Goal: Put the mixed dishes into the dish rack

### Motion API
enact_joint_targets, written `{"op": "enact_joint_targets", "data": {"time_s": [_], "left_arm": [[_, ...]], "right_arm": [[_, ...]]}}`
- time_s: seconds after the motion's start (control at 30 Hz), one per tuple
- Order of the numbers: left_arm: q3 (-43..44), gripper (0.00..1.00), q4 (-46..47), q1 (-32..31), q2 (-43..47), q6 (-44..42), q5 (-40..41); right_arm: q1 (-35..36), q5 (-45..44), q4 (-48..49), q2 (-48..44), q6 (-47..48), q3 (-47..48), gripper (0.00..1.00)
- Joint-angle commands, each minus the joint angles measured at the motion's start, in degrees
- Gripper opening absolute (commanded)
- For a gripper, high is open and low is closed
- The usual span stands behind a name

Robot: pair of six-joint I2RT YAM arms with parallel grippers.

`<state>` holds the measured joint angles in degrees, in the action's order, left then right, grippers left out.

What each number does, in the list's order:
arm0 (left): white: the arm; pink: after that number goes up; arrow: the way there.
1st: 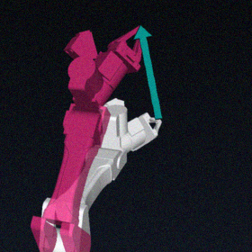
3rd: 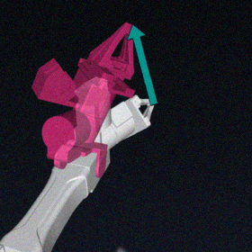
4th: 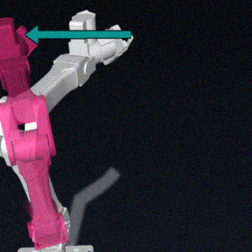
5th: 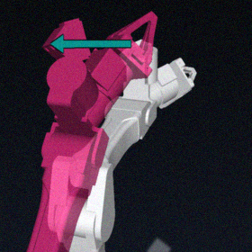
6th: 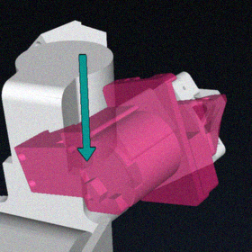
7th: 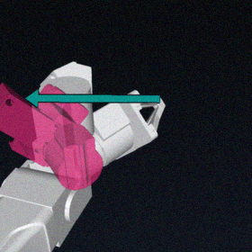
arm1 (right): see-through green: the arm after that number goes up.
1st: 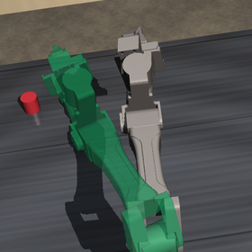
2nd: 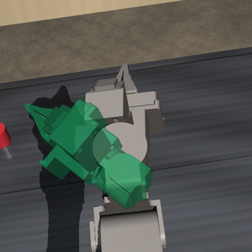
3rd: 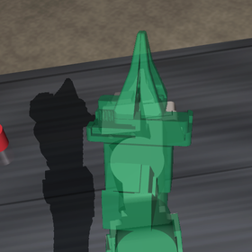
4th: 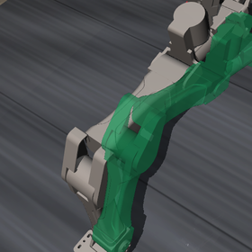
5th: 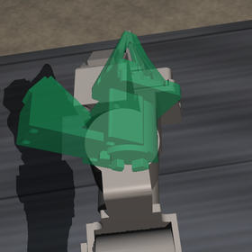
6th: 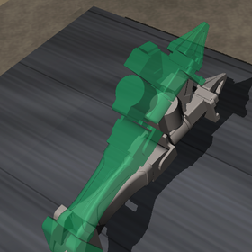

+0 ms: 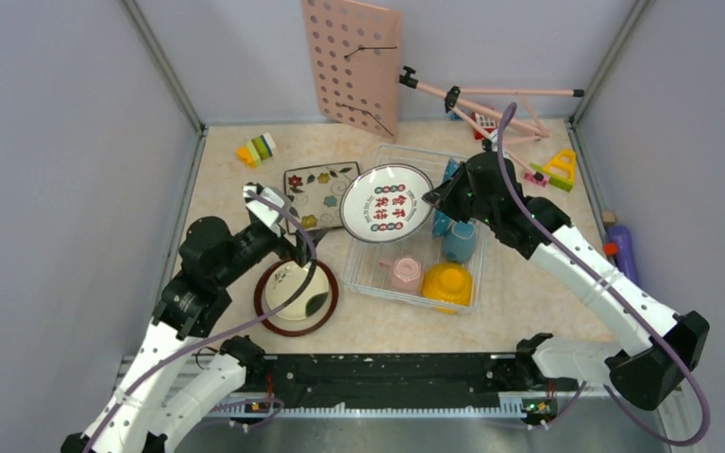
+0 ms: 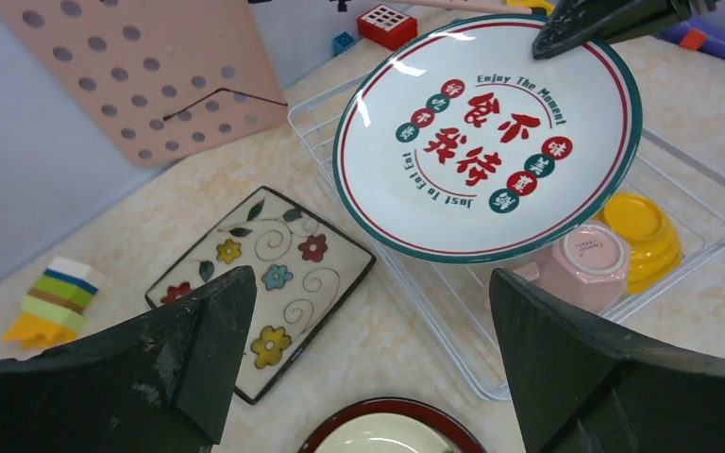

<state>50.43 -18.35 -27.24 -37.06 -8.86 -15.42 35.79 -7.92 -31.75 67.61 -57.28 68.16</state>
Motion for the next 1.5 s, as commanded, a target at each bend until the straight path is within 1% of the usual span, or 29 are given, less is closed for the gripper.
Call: {"op": "enact_joint_targets", "data": {"time_s": [0.0,0.07,0.2,0.33,0.37,0.43,0.53,0.6,0.63,0.67,0.77,0.8,0.97,1.0,1.03,1.07,1.1,1.13,1.17,1.23,1.27,1.33,1.37,1.47], "left_arm": [[0.23,0.98,3.04,-3.21,-1.59,-11.81,-2.26],[1.19,0.98,1.02,-5.46,-2.29,-16.10,-0.74],[2.58,0.98,-0.62,-9.26,-4.26,-20.07,2.03],[5.96,0.98,-4.64,-15.56,-8.21,-24.61,9.84],[6.60,0.98,-5.55,-17.85,-9.30,-26.29,11.23],[7.72,0.98,-7.20,-20.36,-11.22,-28.85,13.23],[9.53,0.97,-9.74,-21.76,-14.23,-31.01,13.40],[9.76,0.94,-9.75,-21.88,-15.21,-31.24,14.07],[9.77,0.91,-9.43,-21.89,-15.64,-31.20,14.58],[9.81,0.86,-9.05,-21.89,-16.04,-31.17,14.85],[10.56,0.63,-8.94,-21.93,-17.14,-30.84,14.39],[10.87,0.58,-8.88,-21.94,-17.51,-30.64,13.72],[11.76,0.49,-8.21,-23.74,-19.86,-29.27,11.93],[11.86,0.44,-8.20,-24.28,-20.38,-29.20,12.02],[12.02,0.38,-8.27,-24.81,-20.88,-29.30,12.29],[12.28,0.28,-8.40,-25.27,-21.47,-29.46,12.80],[12.58,0.13,-8.52,-25.72,-21.93,-29.47,13.57],[12.93,0.00,-8.54,-25.94,-22.26,-29.40,14.30],[12.97,0.00,-8.51,-26.15,-22.41,-29.19,14.81],[12.38,0.00,-7.53,-26.44,-22.08,-29.01,14.85],[11.96,0.00,-6.78,-26.60,-21.83,-28.92,14.88],[11.14,0.00,-5.17,-26.71,-21.15,-28.49,14.89],[10.88,0.00,-4.62,-26.72,-20.93,-28.26,16.63],[10.44,0.00,-3.41,-26.72,-20.24,-27.03,17.64]], "right_arm": [[-0.61,4.63,-0.10,2.74,-7.35,6.27,0.00],[-0.63,6.48,-0.44,4.47,-8.97,7.35,0.00],[-0.72,9.91,-0.41,6.81,-11.68,8.47,0.00],[-0.98,13.92,1.27,7.70,-13.96,7.91,0.00],[-0.99,14.36,1.90,7.81,-14.20,7.79,0.00],[-0.99,14.88,2.03,7.95,-14.54,7.87,0.00],[-1.07,14.80,1.59,8.14,-14.50,8.35,0.00],[-1.05,14.78,1.61,8.02,-14.44,8.27,0.00],[-1.06,14.87,1.76,7.90,-14.52,8.26,0.00],[-1.07,14.93,1.97,7.82,-14.51,8.10,0.00],[-1.06,15.21,2.29,7.71,-14.49,7.83,0.00],[-1.04,15.18,2.31,7.71,-14.48,7.79,0.00],[-1.09,14.87,2.37,7.26,-14.60,7.22,0.00],[-1.08,14.70,2.45,6.97,-14.57,7.05,0.00],[-1.10,14.67,2.66,6.71,-14.61,6.81,0.00],[-1.08,14.61,2.85,6.38,-14.63,6.66,0.00],[-1.07,14.57,2.88,6.01,-14.69,6.64,0.00],[-1.14,14.46,2.79,5.85,-14.69,6.59,0.00],[-1.16,14.30,2.86,5.60,-14.65,6.54,0.01],[-1.53,14.08,3.12,4.95,-14.44,6.29,0.16],[-1.71,14.14,3.56,4.56,-14.31,5.90,0.28],[-2.49,14.04,5.15,3.42,-13.83,4.65,0.58],[-3.12,13.99,5.64,2.81,-13.89,4.01,0.69],[-5.78,14.57,6.46,0.88,-13.78,2.38,0.81]]}}
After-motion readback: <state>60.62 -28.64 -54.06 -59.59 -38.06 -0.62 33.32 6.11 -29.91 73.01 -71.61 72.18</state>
